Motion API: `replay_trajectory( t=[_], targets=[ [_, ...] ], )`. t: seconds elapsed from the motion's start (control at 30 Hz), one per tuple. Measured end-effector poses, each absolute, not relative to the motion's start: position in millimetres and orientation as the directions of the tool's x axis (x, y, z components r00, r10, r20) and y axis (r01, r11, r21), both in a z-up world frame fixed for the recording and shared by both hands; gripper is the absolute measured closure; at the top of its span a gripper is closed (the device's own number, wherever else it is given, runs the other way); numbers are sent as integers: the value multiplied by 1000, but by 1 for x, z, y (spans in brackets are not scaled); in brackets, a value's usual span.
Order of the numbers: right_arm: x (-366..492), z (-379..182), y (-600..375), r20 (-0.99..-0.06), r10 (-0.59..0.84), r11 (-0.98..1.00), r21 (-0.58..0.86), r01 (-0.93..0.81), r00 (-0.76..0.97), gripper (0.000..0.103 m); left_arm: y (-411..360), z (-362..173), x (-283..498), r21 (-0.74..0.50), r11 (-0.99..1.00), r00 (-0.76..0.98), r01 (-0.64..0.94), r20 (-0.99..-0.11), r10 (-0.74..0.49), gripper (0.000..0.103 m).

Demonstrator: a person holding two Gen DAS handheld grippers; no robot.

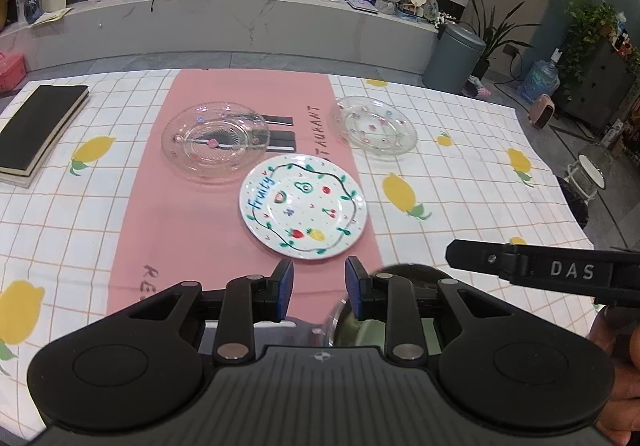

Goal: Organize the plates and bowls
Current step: 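Open both grippers and lift them away from the nested bowls, then move both grippers to the white Fruity plate and grip its rim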

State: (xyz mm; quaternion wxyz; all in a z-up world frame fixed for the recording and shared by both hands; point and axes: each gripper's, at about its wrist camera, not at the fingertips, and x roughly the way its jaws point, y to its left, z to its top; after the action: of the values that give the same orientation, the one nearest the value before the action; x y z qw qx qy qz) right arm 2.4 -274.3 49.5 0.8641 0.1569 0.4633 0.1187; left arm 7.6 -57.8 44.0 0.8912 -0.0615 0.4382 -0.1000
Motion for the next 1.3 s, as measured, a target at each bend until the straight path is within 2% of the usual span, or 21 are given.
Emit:
replay_trajectory(
  t=[0.73, 0.97, 1.13, 1.3],
  targets=[
    [64, 7, -274, -760, 426, 862, 506, 34, 491, 60, -25, 8, 72, -222, 970, 554, 102, -797, -241, 67],
    [104, 3, -274, -750, 478, 840, 542, 10, 456, 56, -8, -18, 108, -309, 949, 516, 63, -804, -296, 68],
    [131, -13, -270, -765, 522, 838, 543, -60, 377, 56, 5, -39, 126, -432, 902, 465, 16, -795, -389, 68],
    [150, -38, -272, -797, 504, 851, 524, -34, 333, 56, 11, -56, 142, -441, 897, 433, -16, -812, -392, 68]
  ],
)
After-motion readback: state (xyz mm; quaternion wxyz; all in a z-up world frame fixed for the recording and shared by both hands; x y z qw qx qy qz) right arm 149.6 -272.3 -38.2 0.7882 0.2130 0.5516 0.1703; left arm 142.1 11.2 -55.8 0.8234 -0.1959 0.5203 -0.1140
